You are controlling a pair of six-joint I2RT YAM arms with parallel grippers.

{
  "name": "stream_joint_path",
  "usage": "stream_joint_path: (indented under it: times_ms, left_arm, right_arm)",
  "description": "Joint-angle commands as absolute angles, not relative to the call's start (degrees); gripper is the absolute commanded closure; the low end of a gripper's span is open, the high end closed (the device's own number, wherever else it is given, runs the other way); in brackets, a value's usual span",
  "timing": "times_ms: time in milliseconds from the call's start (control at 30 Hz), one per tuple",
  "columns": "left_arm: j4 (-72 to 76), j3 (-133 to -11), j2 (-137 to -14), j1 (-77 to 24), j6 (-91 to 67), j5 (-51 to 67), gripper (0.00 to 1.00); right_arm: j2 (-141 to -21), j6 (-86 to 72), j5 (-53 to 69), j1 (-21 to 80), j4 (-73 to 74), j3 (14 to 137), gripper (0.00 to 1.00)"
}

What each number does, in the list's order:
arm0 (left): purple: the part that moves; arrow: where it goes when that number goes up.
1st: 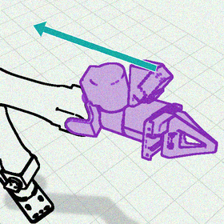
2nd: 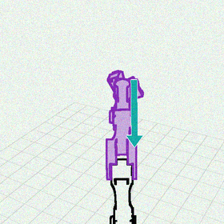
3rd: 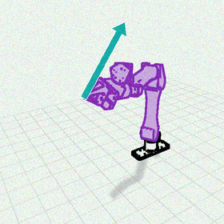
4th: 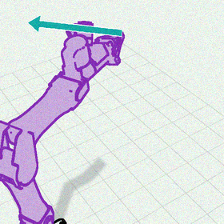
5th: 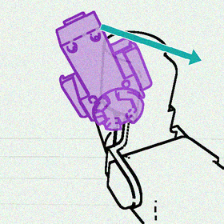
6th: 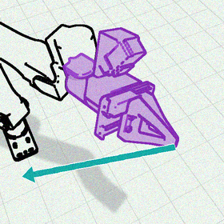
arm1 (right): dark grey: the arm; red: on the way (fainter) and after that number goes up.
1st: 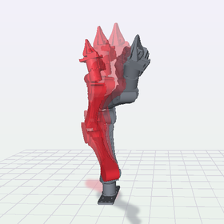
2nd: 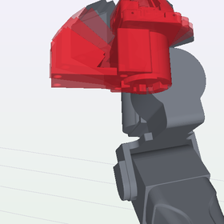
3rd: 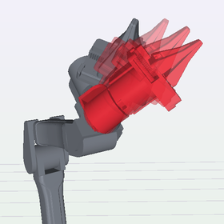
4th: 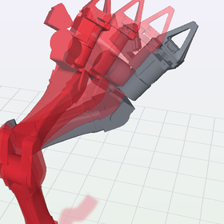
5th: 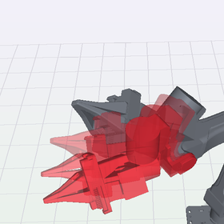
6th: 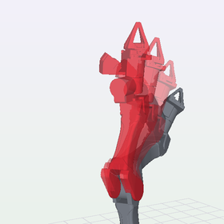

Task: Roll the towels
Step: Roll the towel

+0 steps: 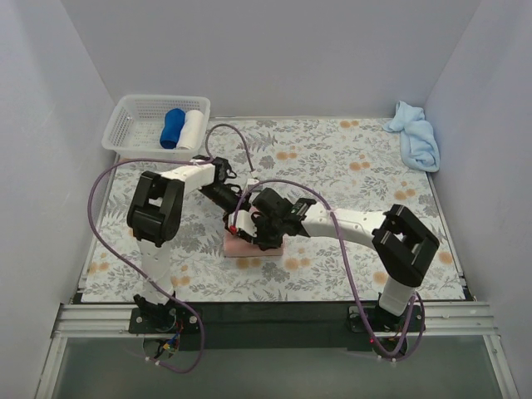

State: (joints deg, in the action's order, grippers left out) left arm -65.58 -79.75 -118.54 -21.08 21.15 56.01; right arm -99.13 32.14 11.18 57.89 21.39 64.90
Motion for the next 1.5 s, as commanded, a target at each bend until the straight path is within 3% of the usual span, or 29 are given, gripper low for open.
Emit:
stream_joint_path:
  times_ms: [0, 67, 100, 133, 433, 600, 800, 933, 1233, 1467]
  left_arm:
    - [-56.8, -76.9, -109.7, -15.9, 21.6, 48.7, 0.31]
    - [-53.8, -75.5, -105.7, -14.1, 20.8, 47.7, 0.3]
    - [-52.8, -74.7, -104.3, -13.4, 20.5, 47.4, 0.11]
    - [-52.0, -73.6, -103.0, -12.7, 20.0, 47.0, 0.06]
    - [-47.2, -66.5, -86.4, -7.4, 21.5, 44.6, 0.04]
    - [-45.1, -55.3, -74.6, -8.2, 27.0, 45.5, 0.02]
    - [-43.6, -43.5, -58.7, -15.9, 30.2, 39.5, 0.02]
    - [-36.7, -36.7, -49.6, -27.8, 26.6, 31.9, 0.02]
    - [-25.5, -31.5, -54.4, -42.3, 23.0, 20.8, 0.02]
    - [-18.7, -30.1, -61.3, -43.4, 24.4, 18.5, 0.04]
  right_arm:
    - [-102.7, 25.7, 24.0, 56.9, 35.7, 63.6, 0.99]
    - [-103.0, 25.2, 26.2, 56.2, 36.9, 64.4, 0.99]
    - [-103.3, 24.7, 27.0, 56.0, 37.5, 64.9, 0.99]
    - [-104.2, 24.5, 27.8, 55.7, 38.2, 65.4, 0.99]
    - [-114.6, 24.0, 38.5, 51.0, 48.3, 75.4, 0.99]
    - [-121.9, 23.3, 42.1, 48.2, 52.9, 82.3, 0.99]
    - [-130.1, 22.9, 45.3, 45.5, 57.2, 89.6, 0.99]
    - [-137.0, 25.5, 46.1, 44.1, 62.0, 94.9, 0.99]
    - [-145.3, 27.3, 46.0, 42.7, 64.7, 102.5, 0.99]
    - [-147.6, 28.6, 45.3, 42.5, 64.2, 102.5, 0.99]
